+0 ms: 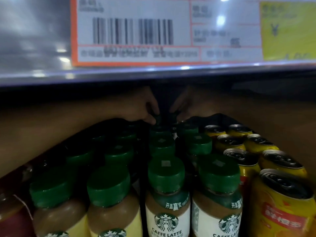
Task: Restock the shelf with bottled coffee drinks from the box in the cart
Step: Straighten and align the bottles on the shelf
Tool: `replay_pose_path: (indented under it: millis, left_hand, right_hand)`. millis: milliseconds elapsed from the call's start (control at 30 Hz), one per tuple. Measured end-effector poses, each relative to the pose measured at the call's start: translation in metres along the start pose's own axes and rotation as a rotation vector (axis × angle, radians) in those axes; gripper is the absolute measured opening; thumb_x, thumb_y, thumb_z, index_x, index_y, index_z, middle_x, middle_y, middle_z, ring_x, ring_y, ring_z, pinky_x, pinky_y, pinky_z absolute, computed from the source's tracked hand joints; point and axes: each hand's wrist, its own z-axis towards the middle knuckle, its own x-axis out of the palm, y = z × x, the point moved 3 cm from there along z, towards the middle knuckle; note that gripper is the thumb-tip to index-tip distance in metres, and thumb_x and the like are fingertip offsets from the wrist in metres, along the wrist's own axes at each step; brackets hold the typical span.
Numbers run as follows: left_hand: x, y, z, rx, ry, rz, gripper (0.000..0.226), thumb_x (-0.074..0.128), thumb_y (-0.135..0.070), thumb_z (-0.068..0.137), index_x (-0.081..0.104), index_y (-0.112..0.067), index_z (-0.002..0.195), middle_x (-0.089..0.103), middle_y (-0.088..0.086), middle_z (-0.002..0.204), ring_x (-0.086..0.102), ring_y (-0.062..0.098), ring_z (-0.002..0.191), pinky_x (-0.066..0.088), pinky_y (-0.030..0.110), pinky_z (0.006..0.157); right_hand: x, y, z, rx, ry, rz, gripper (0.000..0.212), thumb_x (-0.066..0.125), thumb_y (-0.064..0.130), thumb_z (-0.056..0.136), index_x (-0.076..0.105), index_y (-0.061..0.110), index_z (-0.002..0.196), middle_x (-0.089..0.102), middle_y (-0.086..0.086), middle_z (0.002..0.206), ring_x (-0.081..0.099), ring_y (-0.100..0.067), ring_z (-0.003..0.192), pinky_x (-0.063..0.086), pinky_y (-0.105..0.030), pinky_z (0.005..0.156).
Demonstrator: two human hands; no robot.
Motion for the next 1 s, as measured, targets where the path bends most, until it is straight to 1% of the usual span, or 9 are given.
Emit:
replay_pose_path:
  millis: [67, 133, 200, 300, 400, 500, 567, 767, 1000]
  left_hand:
    - [0.001, -0.001, 0.002, -0.003, -0.015, -0.016, 0.028, 0.081, -0.01, 0.073, 0.074, -0.007, 0.1, 0.068, 0.0, 0.086, 0.06, 0.013, 0.08, 0.046, 0.025, 0.076]
    - [0.002, 0.0, 0.004, -0.018, -0.016, -0.043, 0.025, 0.081, -0.01, 0.072, 0.075, -0.007, 0.096, 0.065, -0.008, 0.077, 0.058, 0.01, 0.074, 0.044, 0.023, 0.072]
    - [0.003, 0.001, 0.006, -0.019, -0.007, -0.057, 0.02, 0.082, -0.012, 0.071, 0.075, -0.009, 0.09, 0.064, -0.01, 0.074, 0.058, 0.012, 0.074, 0.044, 0.024, 0.071]
    - [0.001, 0.0, 0.005, -0.015, 0.008, -0.067, 0.015, 0.082, -0.014, 0.072, 0.072, -0.016, 0.083, 0.065, -0.005, 0.075, 0.057, 0.012, 0.073, 0.044, 0.025, 0.072]
    - [-0.001, -0.004, 0.001, -0.004, 0.014, -0.084, 0.015, 0.081, -0.015, 0.073, 0.073, -0.015, 0.085, 0.066, -0.005, 0.076, 0.055, 0.008, 0.07, 0.043, 0.023, 0.07]
    - [0.001, -0.007, -0.002, 0.017, 0.016, -0.117, 0.013, 0.081, -0.013, 0.074, 0.072, -0.016, 0.083, 0.061, -0.014, 0.065, 0.05, -0.003, 0.056, 0.04, 0.018, 0.059]
    - [0.001, -0.006, -0.003, 0.019, 0.003, -0.136, 0.013, 0.081, -0.012, 0.074, 0.072, -0.016, 0.082, 0.061, -0.016, 0.065, 0.05, -0.003, 0.056, 0.041, 0.018, 0.06]
    - [0.001, -0.009, -0.008, 0.03, 0.014, -0.139, 0.014, 0.078, -0.011, 0.076, 0.069, -0.021, 0.076, 0.058, -0.023, 0.048, 0.049, -0.01, 0.046, 0.036, 0.007, 0.049]
    - [0.004, -0.008, -0.012, 0.006, -0.026, -0.177, 0.013, 0.079, -0.011, 0.075, 0.071, -0.016, 0.083, 0.058, -0.021, 0.062, 0.049, -0.012, 0.048, 0.038, 0.007, 0.053]
  right_hand:
    - [-0.002, -0.001, -0.001, 0.008, -0.022, 0.017, 0.031, 0.077, 0.002, 0.078, 0.074, 0.007, 0.108, 0.065, 0.011, 0.075, 0.058, 0.001, 0.065, 0.044, -0.01, 0.064]
    - [-0.004, 0.002, -0.003, 0.012, -0.024, -0.003, 0.028, 0.077, 0.004, 0.079, 0.075, 0.01, 0.106, 0.063, 0.014, 0.072, 0.055, 0.003, 0.063, 0.042, -0.005, 0.06]
    - [-0.007, 0.006, -0.005, 0.008, -0.015, -0.017, 0.028, 0.078, 0.007, 0.079, 0.075, 0.014, 0.106, 0.067, 0.011, 0.078, 0.057, 0.002, 0.068, 0.043, -0.007, 0.064]
    - [-0.008, 0.008, -0.009, 0.014, 0.008, -0.007, 0.03, 0.078, 0.008, 0.078, 0.075, 0.017, 0.107, 0.072, 0.006, 0.091, 0.063, -0.006, 0.081, 0.048, -0.019, 0.078]
    - [-0.01, 0.005, -0.016, 0.022, 0.022, 0.012, 0.029, 0.077, 0.008, 0.079, 0.075, 0.018, 0.107, 0.073, 0.005, 0.091, 0.065, -0.01, 0.087, 0.049, -0.02, 0.079]
    - [-0.011, 0.002, -0.022, 0.03, 0.028, 0.073, 0.028, 0.077, 0.004, 0.078, 0.076, 0.017, 0.104, 0.075, -0.002, 0.099, 0.068, -0.018, 0.098, 0.05, -0.027, 0.09]
    - [-0.011, 0.001, -0.023, 0.029, 0.028, 0.108, 0.028, 0.077, 0.001, 0.078, 0.076, 0.016, 0.101, 0.075, -0.006, 0.101, 0.068, -0.023, 0.101, 0.05, -0.033, 0.094]
    - [-0.009, 0.0, -0.029, 0.035, 0.062, 0.16, 0.029, 0.074, -0.001, 0.08, 0.073, 0.026, 0.091, 0.074, -0.007, 0.106, 0.068, -0.02, 0.102, 0.052, -0.035, 0.098]
    - [-0.01, 0.001, -0.034, 0.034, 0.069, 0.153, 0.027, 0.074, -0.001, 0.081, 0.074, 0.019, 0.099, 0.074, -0.008, 0.108, 0.068, -0.021, 0.104, 0.051, -0.038, 0.099]
